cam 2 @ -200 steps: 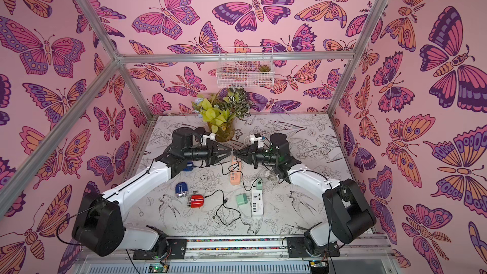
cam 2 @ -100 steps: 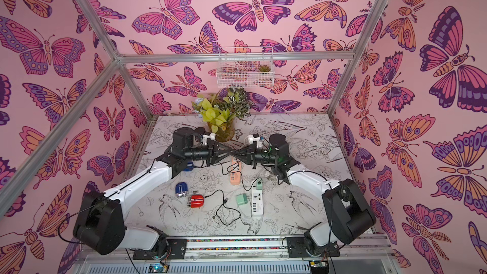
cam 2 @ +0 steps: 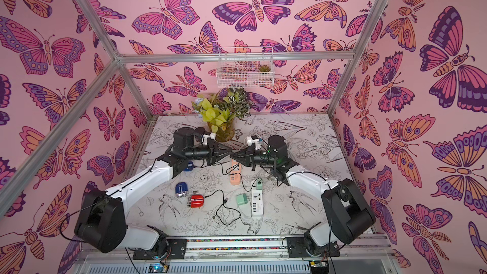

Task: Charge the electric shaver
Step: Pick up the charging cable from the center of the board.

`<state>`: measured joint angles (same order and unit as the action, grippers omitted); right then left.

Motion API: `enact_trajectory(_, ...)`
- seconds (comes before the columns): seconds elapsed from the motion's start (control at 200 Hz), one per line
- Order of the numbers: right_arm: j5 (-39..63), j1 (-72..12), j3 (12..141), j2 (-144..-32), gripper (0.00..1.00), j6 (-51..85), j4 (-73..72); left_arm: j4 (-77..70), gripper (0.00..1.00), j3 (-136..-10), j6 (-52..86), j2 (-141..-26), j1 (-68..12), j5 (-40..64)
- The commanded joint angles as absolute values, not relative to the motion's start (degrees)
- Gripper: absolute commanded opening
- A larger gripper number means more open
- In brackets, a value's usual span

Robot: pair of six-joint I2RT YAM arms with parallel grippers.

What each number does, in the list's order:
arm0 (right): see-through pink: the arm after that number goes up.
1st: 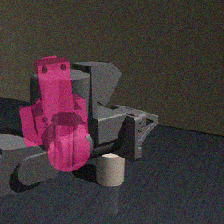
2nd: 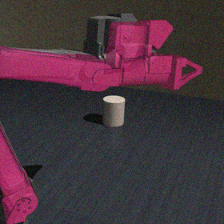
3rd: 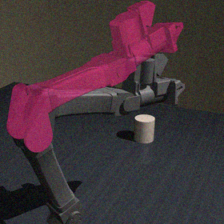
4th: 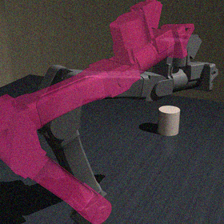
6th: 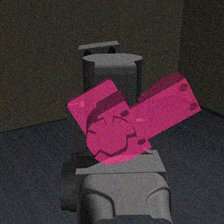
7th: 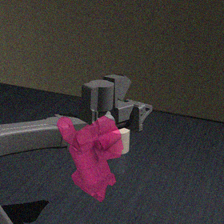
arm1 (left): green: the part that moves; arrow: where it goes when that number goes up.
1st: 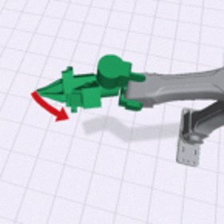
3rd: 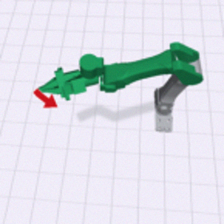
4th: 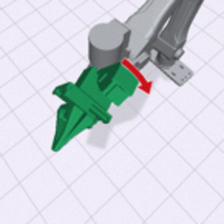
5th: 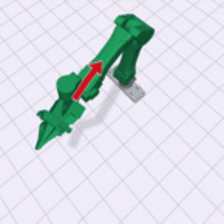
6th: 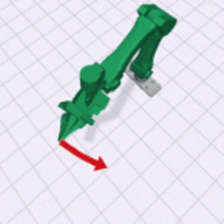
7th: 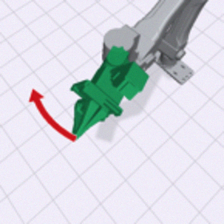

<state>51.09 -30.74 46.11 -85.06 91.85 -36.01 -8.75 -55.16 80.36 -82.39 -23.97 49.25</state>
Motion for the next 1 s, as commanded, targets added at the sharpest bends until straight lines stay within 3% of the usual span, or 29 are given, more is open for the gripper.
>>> enact_trajectory(0.0, 51.3, -31.3, 46.6, -85.8, 0.00, 92.4, -38.0, -10.4, 0.14, -55.4, 80.0, -83.2, -23.9, 49.2)
enact_trajectory(0.095, 51.0, -31.4, 46.5, -85.7, 0.00, 92.1, -37.5, -10.8, 0.00, -55.5, 80.1, -83.0, -23.9, 49.2)
enact_trajectory(0.33, 50.0, -31.3, 46.2, -85.4, 0.00, 93.3, -39.1, -10.8, 0.00, -54.8, 79.7, -82.1, -23.9, 49.2)
enact_trajectory(0.481, 48.9, -31.2, 45.9, -85.4, 0.27, 95.5, -42.2, -10.8, 0.00, -54.2, 79.6, -81.8, -23.9, 49.1)
enact_trajectory(0.581, 48.4, -31.4, 45.6, -85.4, 0.35, 96.1, -42.6, -11.0, 0.00, -54.2, 79.8, -81.7, -24.0, 48.8)
enact_trajectory(0.916, 47.6, -31.3, 45.3, -85.9, 0.16, 96.2, -42.3, -11.1, 0.00, -54.3, 79.9, -81.7, -24.3, 48.6)
enact_trajectory(0.996, 47.5, -31.2, 45.2, -86.0, 0.16, 96.0, -42.2, -11.1, 0.00, -54.1, 79.9, -81.6, -24.3, 48.5)
